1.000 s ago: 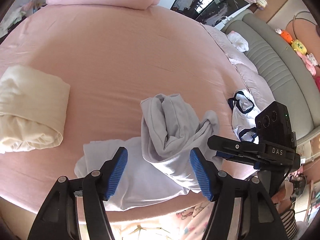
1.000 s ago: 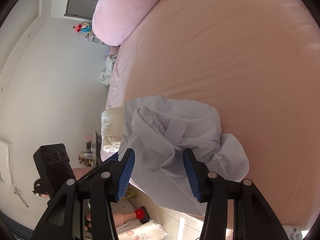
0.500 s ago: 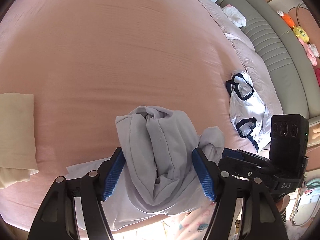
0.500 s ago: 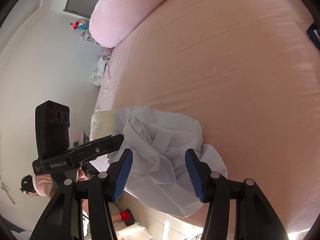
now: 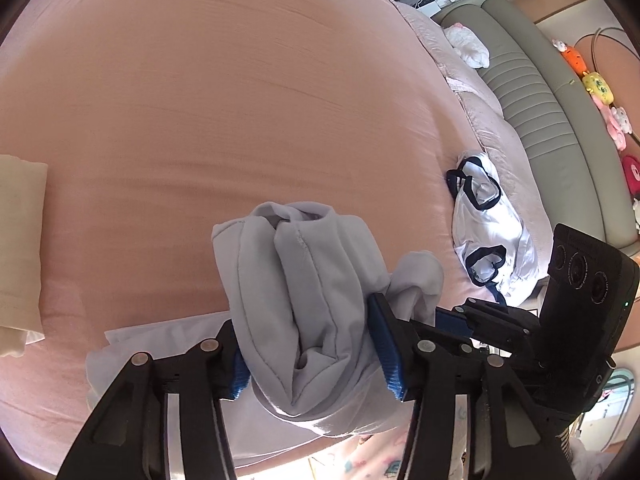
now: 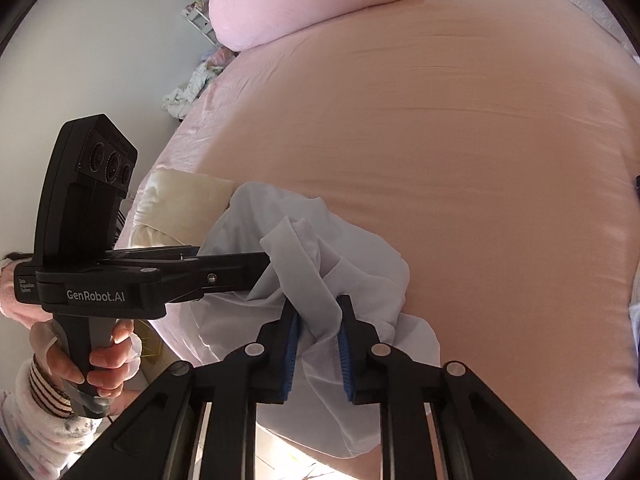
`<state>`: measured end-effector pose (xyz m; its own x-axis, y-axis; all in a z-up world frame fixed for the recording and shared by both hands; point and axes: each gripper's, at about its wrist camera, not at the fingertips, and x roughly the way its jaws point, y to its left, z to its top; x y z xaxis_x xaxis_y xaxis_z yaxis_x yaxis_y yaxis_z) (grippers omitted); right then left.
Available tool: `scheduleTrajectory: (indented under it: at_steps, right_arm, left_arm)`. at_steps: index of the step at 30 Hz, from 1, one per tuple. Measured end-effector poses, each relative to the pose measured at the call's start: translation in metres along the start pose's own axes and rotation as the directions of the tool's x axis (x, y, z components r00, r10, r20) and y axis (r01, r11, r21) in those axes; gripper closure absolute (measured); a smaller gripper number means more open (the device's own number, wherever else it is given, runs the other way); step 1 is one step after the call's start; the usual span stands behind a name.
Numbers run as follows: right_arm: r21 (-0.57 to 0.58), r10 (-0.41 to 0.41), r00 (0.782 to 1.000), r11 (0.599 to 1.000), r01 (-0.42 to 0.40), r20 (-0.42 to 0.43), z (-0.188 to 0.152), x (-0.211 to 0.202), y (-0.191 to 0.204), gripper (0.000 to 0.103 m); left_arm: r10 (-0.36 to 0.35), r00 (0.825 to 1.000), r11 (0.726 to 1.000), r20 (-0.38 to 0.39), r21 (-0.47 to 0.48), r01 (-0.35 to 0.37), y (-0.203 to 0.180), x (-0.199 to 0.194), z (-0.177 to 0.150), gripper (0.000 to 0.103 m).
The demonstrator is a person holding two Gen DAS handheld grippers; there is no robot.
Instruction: Fold clothes
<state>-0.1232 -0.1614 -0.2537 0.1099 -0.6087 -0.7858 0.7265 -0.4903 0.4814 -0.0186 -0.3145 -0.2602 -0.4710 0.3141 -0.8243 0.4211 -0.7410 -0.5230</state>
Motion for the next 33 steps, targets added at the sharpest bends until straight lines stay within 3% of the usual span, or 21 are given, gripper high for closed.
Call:
scheduleTrajectory:
  at_steps: [3, 5, 10, 14, 24, 31, 33]
  right_arm:
    - [0.002, 0.009, 1.0, 1.0, -0.009, 0.006, -0.002, -0.001, -0.001, 0.087]
    - [0.011, 0.019, 1.0, 1.0, -0.019, 0.018, -0.004, -0.005, -0.002, 0.087]
    - [0.045, 0.077, 0.995, 0.996, -0.079, 0.057, -0.008, -0.02, -0.003, 0.087]
    - [0.021, 0.075, 0.994, 0.997, -0.077, 0.073, -0.006, -0.033, 0.009, 0.086]
    - [-0.095, 0.081, 0.993, 0.993, -0.072, 0.088, -0.002, -0.058, 0.048, 0.086]
    - [-0.189, 0.076, 0.996, 0.98, -0.068, 0.036, -0.002, -0.046, 0.085, 0.086]
    - [-0.218, 0.073, 0.997, 0.974, -0.067, 0.019, -0.002, -0.039, 0.094, 0.087]
  left_arm:
    - [-0.052, 0.999, 0.998, 0.014, -0.02, 0.052, -0.001, -0.002, -0.005, 0.071]
    - [-0.125, 0.992, 0.99, 0.023, -0.06, 0.126, 0.0, -0.006, -0.008, 0.076]
    - [-0.32, 0.946, 0.929, 0.055, -0.177, 0.324, 0.005, -0.018, -0.016, 0.077]
    - [-0.324, 0.942, 0.931, 0.092, -0.148, 0.334, -0.007, -0.035, -0.021, 0.077]
    - [-0.422, 0.885, 0.868, 0.197, -0.193, 0.457, 0.007, -0.068, -0.036, 0.077]
    - [-0.493, 0.819, 0.771, 0.294, -0.288, 0.568, 0.048, -0.073, -0.059, 0.077]
    - [-0.489, 0.815, 0.764, 0.311, -0.298, 0.572, 0.057, -0.076, -0.064, 0.076]
